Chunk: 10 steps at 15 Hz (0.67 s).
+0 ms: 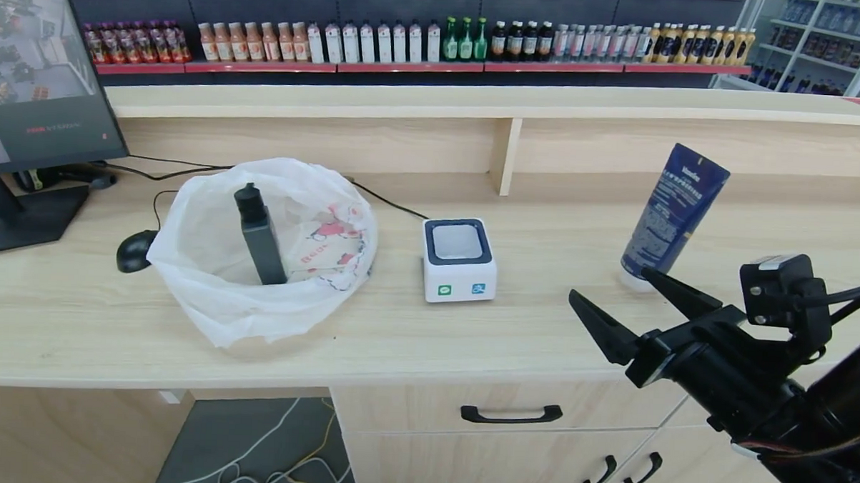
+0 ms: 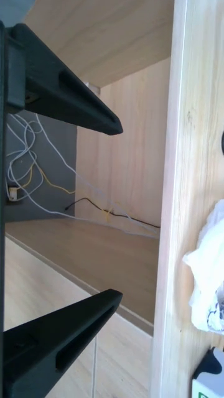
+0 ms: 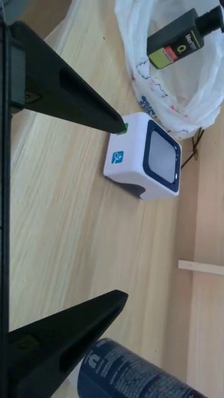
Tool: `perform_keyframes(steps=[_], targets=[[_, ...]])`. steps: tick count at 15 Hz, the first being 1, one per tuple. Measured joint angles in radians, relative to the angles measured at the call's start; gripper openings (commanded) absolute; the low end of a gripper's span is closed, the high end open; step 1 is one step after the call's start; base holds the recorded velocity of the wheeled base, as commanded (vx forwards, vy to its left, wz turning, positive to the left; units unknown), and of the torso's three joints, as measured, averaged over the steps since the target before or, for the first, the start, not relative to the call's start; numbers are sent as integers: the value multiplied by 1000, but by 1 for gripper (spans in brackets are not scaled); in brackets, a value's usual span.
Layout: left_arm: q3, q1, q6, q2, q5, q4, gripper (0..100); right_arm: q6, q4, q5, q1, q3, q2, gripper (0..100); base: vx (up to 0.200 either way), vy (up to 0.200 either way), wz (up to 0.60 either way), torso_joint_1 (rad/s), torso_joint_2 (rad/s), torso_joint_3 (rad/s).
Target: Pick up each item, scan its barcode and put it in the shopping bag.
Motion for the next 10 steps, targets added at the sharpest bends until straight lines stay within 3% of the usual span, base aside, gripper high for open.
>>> perform_keyframes(steps=[4,10], targets=[[0,0,-2,0,0,0,100,-1,0,-2,-1,0,0,100,0,-200,0,1,1,5],[0,-1,-3,0,0,0,100,-7,0,-6,-58,-62,34,100,0,0,0,0,0,0]])
